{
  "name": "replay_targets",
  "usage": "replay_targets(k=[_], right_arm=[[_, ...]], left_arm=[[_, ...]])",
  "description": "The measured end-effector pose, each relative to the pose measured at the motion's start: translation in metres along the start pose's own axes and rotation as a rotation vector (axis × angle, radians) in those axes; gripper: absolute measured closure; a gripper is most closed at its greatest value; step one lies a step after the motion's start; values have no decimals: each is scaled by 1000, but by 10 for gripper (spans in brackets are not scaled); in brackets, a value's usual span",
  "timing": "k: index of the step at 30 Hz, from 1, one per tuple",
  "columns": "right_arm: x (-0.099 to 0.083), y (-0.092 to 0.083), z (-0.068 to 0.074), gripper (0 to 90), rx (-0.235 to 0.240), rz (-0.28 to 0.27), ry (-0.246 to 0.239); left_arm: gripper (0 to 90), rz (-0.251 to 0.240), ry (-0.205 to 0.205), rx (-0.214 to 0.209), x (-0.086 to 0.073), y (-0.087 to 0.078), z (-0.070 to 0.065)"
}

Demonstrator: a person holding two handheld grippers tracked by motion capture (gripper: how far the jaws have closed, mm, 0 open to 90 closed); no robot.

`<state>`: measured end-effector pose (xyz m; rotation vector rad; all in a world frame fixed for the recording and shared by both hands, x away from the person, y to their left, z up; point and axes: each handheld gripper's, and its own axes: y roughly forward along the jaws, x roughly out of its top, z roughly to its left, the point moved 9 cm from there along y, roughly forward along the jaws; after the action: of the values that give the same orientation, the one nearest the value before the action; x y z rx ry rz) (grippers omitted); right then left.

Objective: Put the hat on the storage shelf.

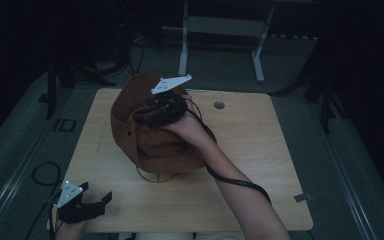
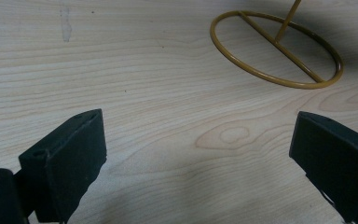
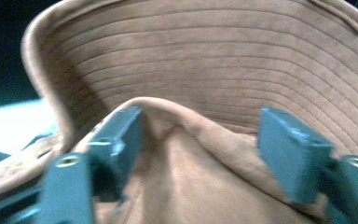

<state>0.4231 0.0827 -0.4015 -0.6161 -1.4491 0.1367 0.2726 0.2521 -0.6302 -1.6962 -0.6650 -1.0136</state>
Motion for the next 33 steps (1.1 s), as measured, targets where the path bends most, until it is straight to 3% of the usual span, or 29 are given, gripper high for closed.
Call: replay_targets(k=[3,7,15,25,28,33], right_arm=[[-7,13,5,244,-61,52,-129],[-8,15,6,243,-102,66,-171],[-5,0,10,167,-24,22,-107],[-6,-38,0,146,-49,-38,-88],[-18,-60,-7,146,-63,-56,-68],[-32,-78,-13,148,-73,-87,-50]], left_arm=[[44,1,-4,-4,0,0,-1],[44,4,-3,-6,-1,1,-2],[44,3,-11,-6,-1,1,0],[43,-12,-8,-14,0,0,-1],[42,-36,4,-13,2,0,-2],[40,-35,15,-13,2,0,-4]])
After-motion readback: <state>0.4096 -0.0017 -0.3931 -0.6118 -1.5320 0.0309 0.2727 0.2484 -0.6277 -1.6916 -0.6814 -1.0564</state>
